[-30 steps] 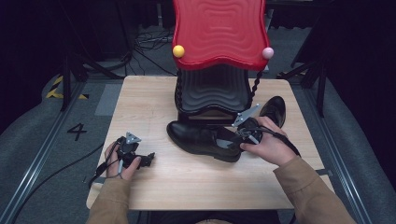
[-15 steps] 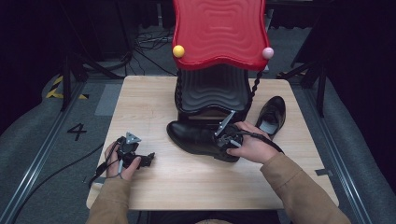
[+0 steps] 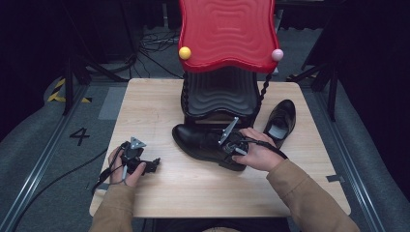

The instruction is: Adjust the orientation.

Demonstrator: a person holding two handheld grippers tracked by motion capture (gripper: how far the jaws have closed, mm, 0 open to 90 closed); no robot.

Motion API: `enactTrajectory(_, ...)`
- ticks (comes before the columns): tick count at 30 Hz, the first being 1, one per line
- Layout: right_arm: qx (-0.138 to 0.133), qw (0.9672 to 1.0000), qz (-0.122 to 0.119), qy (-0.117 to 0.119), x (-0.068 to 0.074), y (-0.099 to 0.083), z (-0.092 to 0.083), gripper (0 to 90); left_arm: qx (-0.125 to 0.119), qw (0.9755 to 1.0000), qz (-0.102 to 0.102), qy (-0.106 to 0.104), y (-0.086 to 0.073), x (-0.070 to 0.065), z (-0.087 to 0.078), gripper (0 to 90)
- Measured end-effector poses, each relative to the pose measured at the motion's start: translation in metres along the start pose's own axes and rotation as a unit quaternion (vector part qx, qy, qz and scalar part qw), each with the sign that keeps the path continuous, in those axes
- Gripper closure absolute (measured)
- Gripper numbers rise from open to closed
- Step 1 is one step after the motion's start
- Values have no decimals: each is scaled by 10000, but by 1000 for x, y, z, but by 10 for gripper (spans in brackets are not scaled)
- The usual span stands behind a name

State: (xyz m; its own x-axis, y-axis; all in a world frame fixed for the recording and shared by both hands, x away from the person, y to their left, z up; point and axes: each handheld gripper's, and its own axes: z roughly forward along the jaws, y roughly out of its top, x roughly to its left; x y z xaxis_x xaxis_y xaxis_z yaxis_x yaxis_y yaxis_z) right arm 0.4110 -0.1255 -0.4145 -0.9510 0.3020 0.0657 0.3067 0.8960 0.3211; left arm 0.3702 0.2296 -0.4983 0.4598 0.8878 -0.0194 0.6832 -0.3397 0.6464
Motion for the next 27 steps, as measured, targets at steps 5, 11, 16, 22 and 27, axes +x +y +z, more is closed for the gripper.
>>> enactTrajectory(5, -169, 9998, -76, -99, 21, 2, -15, 868, 0, 10000, -1, -1, 0, 0, 0, 1)
enactTrajectory(11, -295, 9987, 304, -270, 46, -10, -26, 867, 2, 10000, 3, -1, 0, 0, 0, 1)
enactTrajectory(16, -294, 9928, 879, -762, 75, -20, -29, 861, 32, 10000, 4, 1, 0, 0, 0, 1)
enactTrajectory(22, -258, 9783, 1668, -1203, 93, -20, -15, 836, 34, 10000, 3, 2, 0, 0, 0, 1)
enactTrajectory(27, -142, 9789, 1760, -1027, 97, -17, -5, 832, 33, 10000, 5, -2, 0, 0, 0, 1)
